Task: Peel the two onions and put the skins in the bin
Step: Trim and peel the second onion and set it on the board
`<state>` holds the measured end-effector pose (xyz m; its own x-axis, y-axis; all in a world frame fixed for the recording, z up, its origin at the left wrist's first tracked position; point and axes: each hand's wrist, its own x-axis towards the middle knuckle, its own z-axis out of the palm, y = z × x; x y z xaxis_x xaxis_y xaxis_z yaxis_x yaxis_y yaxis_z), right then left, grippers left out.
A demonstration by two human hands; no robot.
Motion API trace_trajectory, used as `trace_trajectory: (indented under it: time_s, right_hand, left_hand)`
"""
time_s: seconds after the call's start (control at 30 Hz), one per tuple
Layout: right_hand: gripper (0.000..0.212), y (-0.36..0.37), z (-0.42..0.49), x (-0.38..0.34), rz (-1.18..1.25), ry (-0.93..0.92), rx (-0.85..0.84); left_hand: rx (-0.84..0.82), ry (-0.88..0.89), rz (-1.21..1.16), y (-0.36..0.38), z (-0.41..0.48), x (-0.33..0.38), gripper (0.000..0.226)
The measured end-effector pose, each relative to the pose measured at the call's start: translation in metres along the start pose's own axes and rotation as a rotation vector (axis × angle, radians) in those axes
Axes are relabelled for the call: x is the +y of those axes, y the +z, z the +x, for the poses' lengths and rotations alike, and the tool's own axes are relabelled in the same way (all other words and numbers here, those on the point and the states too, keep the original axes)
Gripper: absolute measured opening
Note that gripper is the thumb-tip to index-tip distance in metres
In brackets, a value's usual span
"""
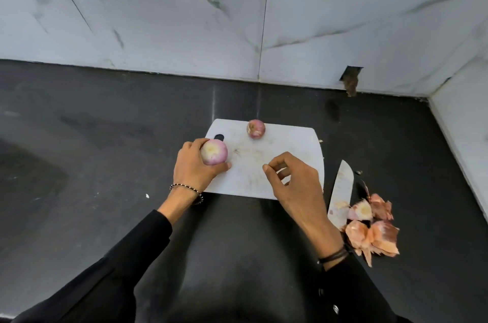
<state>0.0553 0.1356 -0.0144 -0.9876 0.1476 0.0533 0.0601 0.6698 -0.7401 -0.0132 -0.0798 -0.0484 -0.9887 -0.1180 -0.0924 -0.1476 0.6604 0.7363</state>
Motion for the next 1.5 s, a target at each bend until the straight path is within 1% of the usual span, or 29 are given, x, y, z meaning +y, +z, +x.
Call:
trace_trajectory:
  time_s: [0.17,0.47,0.57,0.67,0.77,0.83,0.93,1.03,1.1,1.2,1.27,1.4,1.5]
  right_hand:
    - [0.014,0.017,0.014,-0.009,-0.005,-0.056,-0.036]
    - [0.014,0.018,0.009,-0.002,0.013,0.004,-0.065]
    - [0.014,0.015,0.004,0.004,0.016,0.031,-0.076]
    - [0.014,0.01,-0.001,0.01,0.033,0.062,-0.068]
    - [0.012,0.003,-0.007,0.014,0.051,0.089,-0.051]
    - [0.012,-0.002,-0.013,0.018,0.054,0.1,-0.041]
    - [0.011,-0.007,-0.019,0.023,0.054,0.129,-0.026]
    - [0.009,-0.013,-0.027,0.028,0.072,0.143,0.005]
    - [0.009,-0.019,-0.034,0.032,0.082,0.15,0.03]
    - [0.009,-0.029,-0.046,0.04,0.079,0.166,0.05]
    - [0.009,-0.034,-0.054,0.044,0.069,0.165,0.058]
    - [0.011,-0.046,-0.076,0.056,0.007,0.188,0.131]
    - [0.021,-0.054,-0.091,0.065,-0.1,0.264,0.166]
  left_hand:
    - [0.068,0.024,0.019,0.002,0.02,0.006,0.073]
    - [0.026,0.054,0.107,0.005,0.039,0.011,0.076]
    - [0.034,0.055,0.105,0.006,0.04,0.012,0.077]
    - [0.064,0.084,0.186,0.007,0.037,0.015,0.08]
    - [0.147,0.176,0.298,0.01,0.032,0.025,0.081]
    - [0.19,0.276,0.341,0.015,0.03,0.034,0.073]
    - [0.21,0.425,0.378,0.027,0.029,0.05,0.058]
    - [0.143,0.488,0.346,0.039,0.032,0.066,0.052]
    - [0.058,0.493,0.361,0.046,0.037,0.074,0.057]
    - [-0.086,0.496,0.452,0.057,0.045,0.082,0.065]
    - [-0.145,0.478,0.493,0.061,0.051,0.084,0.06]
    - [-0.189,0.473,0.502,0.061,0.058,0.087,0.044]
    - [-0.248,0.511,0.393,0.061,0.048,0.087,0.042]
